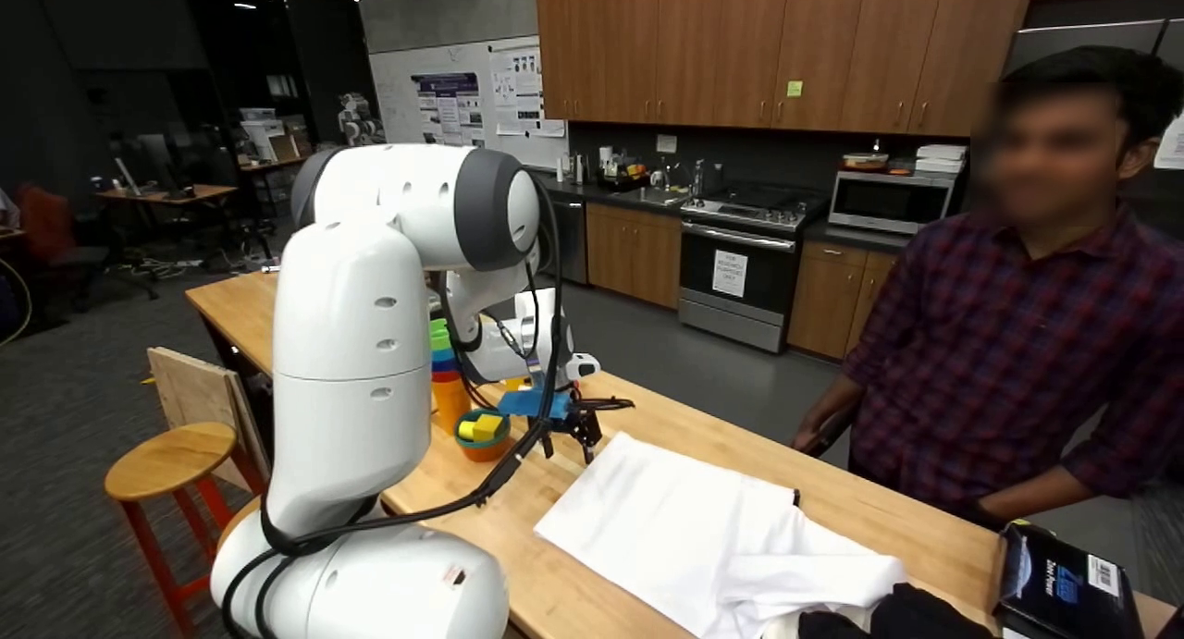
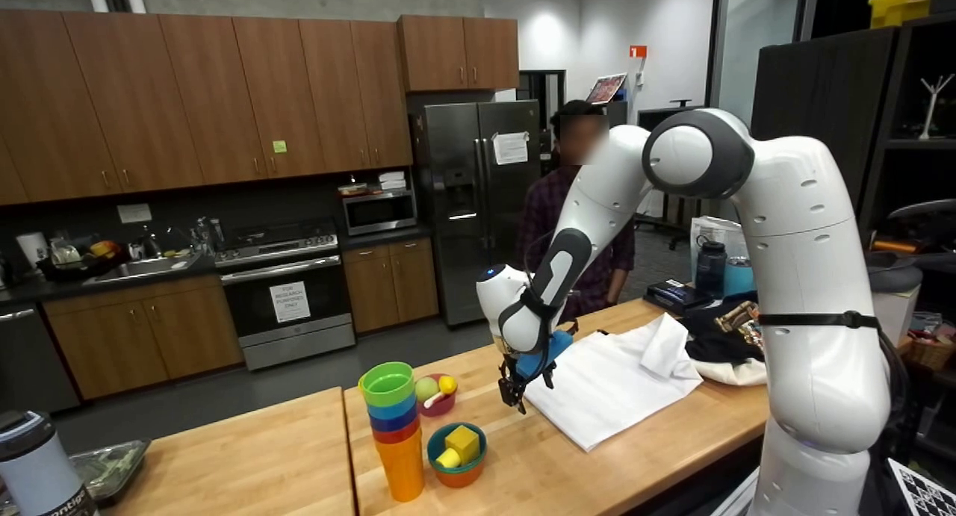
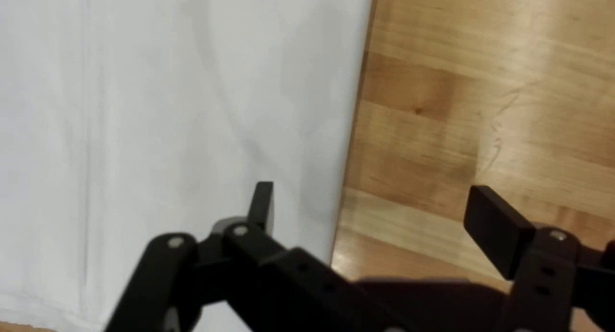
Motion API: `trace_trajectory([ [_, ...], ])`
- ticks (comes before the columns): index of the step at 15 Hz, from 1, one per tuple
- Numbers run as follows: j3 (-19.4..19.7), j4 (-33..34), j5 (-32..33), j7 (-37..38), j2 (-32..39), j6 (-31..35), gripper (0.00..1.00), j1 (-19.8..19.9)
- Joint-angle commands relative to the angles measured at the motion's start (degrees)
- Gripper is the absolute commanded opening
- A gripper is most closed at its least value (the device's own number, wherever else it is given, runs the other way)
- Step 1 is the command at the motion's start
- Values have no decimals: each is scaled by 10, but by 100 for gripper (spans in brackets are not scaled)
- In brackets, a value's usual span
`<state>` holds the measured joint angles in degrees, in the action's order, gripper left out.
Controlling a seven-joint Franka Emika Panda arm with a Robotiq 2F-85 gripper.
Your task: Fold the white cloth on the table
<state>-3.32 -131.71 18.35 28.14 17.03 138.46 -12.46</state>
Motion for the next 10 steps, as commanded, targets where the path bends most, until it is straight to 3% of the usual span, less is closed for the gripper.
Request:
trace_trajectory([
  [1, 37, 1, 62, 72, 9, 24, 100, -24],
  [6, 66, 9, 129, 188, 28, 36, 100, -43],
  [10, 65, 18, 124, 225, 51, 34, 100, -41],
])
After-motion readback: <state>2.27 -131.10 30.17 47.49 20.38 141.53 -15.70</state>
